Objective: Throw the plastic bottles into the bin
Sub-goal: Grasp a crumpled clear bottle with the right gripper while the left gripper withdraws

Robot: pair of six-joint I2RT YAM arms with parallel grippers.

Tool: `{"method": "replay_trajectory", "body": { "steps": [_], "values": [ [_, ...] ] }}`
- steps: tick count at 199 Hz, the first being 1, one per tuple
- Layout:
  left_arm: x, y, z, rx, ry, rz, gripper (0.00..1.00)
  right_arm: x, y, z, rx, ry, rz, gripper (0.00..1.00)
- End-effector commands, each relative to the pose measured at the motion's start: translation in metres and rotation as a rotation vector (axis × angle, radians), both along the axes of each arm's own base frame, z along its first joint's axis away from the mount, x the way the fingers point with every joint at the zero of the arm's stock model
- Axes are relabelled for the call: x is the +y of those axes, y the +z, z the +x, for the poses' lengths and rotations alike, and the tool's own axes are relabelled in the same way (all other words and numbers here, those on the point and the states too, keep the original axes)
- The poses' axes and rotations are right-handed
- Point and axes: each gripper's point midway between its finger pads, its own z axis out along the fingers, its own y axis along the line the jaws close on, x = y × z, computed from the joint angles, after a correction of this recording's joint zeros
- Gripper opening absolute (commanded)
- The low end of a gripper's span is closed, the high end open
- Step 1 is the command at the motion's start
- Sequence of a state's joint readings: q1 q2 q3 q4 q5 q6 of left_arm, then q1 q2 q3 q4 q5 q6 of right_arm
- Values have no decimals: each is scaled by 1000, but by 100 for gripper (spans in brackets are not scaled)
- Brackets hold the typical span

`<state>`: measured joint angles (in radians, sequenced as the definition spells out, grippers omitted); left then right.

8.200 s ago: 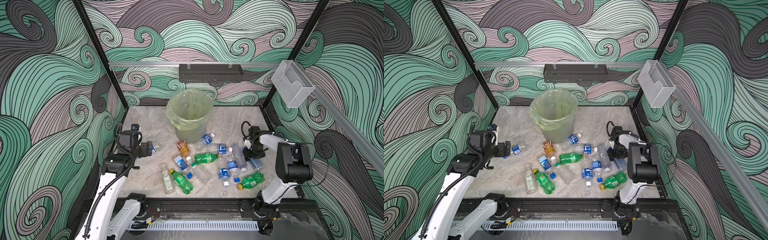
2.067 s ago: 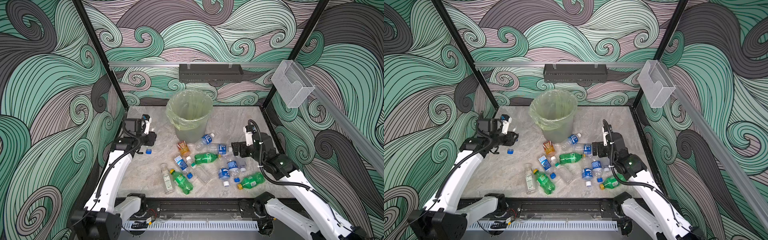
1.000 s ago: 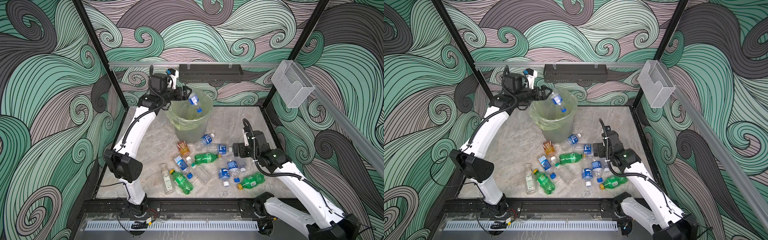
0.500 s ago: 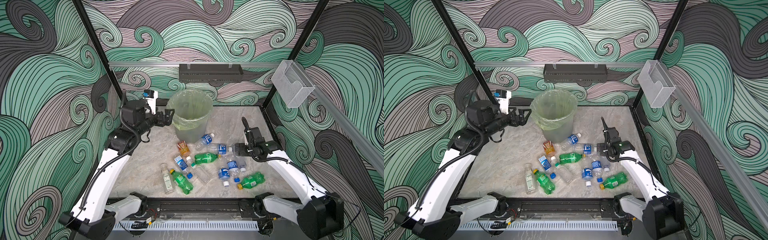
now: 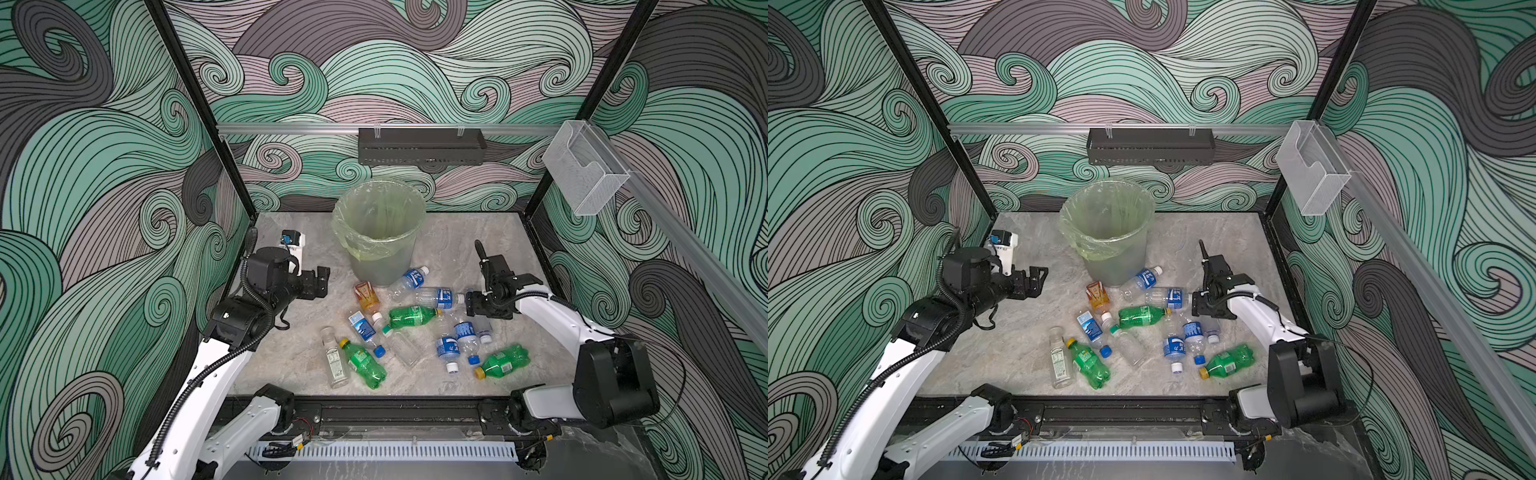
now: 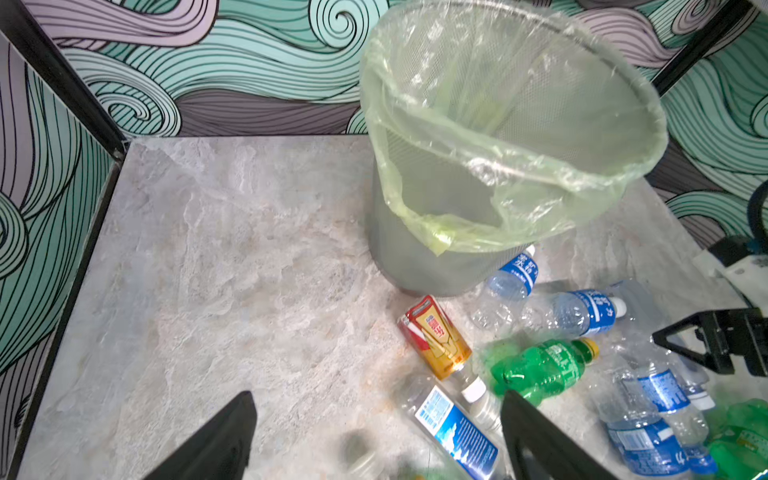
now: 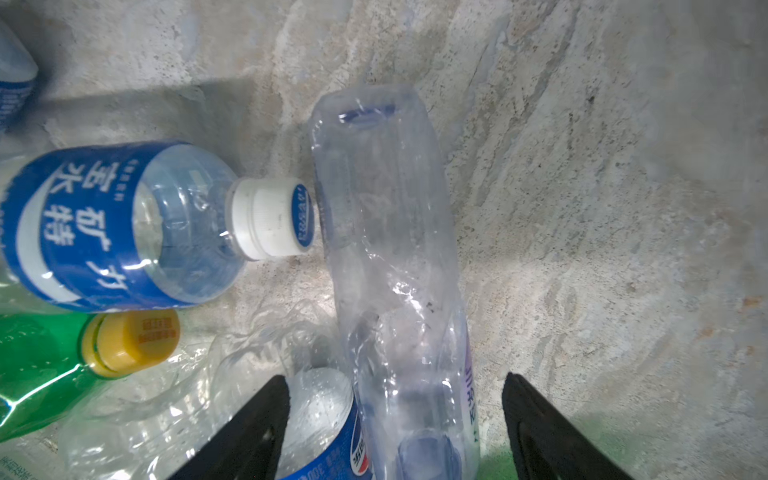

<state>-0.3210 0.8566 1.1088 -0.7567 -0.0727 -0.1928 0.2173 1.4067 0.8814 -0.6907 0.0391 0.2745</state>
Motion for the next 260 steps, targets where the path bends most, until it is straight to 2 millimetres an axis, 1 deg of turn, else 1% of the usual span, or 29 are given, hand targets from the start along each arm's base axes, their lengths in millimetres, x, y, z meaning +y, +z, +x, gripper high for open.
{"method": "replay_trajectory", "body": {
  "steps": [1, 42, 70, 114, 136, 160, 184, 203, 228, 246, 260],
  "values": [
    [14, -4, -8, 6, 50, 34, 94, 4, -9, 6, 5, -31, 41, 79],
    [14, -10, -5, 28, 56, 47, 95, 4, -28, 9, 58, -42, 52, 73],
    [14, -16, -4, 48, 56, 57, 95, -1, -32, 11, 63, -68, 44, 70],
    [15, -18, -5, 46, 56, 58, 95, -8, -41, 14, 94, -100, 38, 67],
    [14, -19, -4, 53, 51, 63, 95, -11, -47, 17, 112, -118, 32, 64],
    [14, -21, -4, 60, 49, 68, 95, -12, -47, 20, 113, -125, 32, 59],
    [15, -23, -4, 64, 52, 74, 95, -15, -37, 24, 81, -133, 25, 54],
    [16, -26, -5, 73, 53, 79, 95, -18, -24, 26, 49, -131, 5, 53],
    [15, -34, -7, 99, 46, 81, 95, -26, -1, 28, -20, -126, -31, 52],
    [16, -40, -7, 111, 52, 88, 95, -28, 20, 31, -88, -115, -35, 52],
    [17, -45, -8, 121, 56, 93, 95, -25, 40, 33, -150, -88, -19, 51]
  ]
}}
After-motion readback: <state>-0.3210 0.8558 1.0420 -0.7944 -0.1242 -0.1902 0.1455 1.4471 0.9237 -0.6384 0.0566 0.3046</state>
